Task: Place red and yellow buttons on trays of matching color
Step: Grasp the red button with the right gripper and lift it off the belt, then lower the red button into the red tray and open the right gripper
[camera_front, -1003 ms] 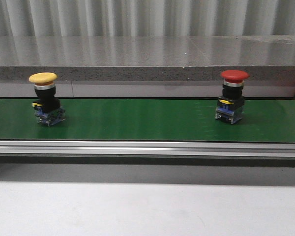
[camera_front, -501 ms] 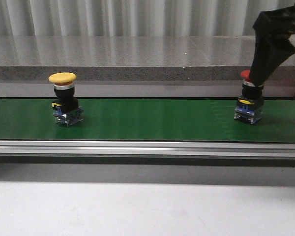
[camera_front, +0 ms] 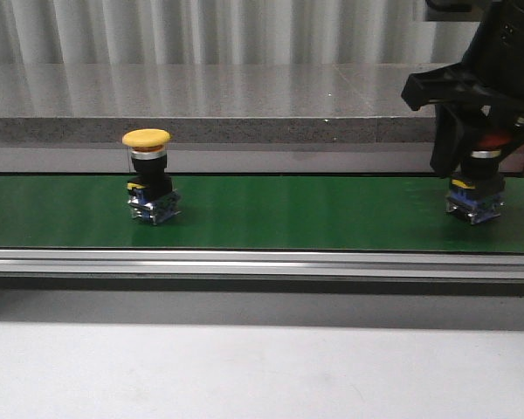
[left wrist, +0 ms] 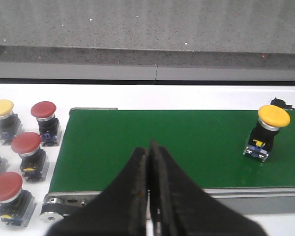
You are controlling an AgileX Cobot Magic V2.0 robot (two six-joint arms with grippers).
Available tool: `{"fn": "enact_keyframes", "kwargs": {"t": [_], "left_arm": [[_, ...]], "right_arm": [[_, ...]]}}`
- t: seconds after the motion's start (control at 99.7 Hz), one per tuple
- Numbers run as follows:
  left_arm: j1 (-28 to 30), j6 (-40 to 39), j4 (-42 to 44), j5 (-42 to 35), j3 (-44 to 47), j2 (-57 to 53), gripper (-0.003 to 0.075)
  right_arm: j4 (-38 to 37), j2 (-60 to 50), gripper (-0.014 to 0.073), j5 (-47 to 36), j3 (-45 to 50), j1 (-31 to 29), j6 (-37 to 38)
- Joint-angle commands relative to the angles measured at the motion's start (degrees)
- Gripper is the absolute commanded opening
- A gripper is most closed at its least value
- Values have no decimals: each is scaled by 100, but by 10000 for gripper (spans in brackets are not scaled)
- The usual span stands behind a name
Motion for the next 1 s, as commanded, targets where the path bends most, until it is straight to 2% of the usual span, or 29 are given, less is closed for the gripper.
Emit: {"fn": "enact_keyframes", "kwargs": {"t": [0.0, 0.11, 0.231, 0.371, 0.451, 0.632, 0.772, 0.993], "left_arm": [[-43, -15, 12, -455, -170, 31, -19], [-43, -15, 12, -455, -170, 31, -19], [-43, -15, 12, -455, -170, 31, -19], [-43, -15, 12, -455, -170, 31, -19], [-43, -15, 12, -455, -170, 31, -19], [-43, -15, 12, -455, -170, 31, -19], [-43, -15, 12, -455, -170, 31, -19], [-43, -15, 12, -455, -170, 31, -19]], "right_arm": [[-28, -274, 170, -21, -247, -14, -68], [-31, -376, 169, 56, -448, -175, -68], [-31, -409, 169, 318, -829, -654, -68], [-31, -321, 169, 500, -1240, -1537, -68], [-31, -230, 169, 430, -1401, -2162, -68], [-31, 185, 169, 187, -1639, -3156, -68], [-25, 696, 169, -57, -1799, -3635, -68], [-15, 1458, 169, -133, -2289, -3941, -68]]}}
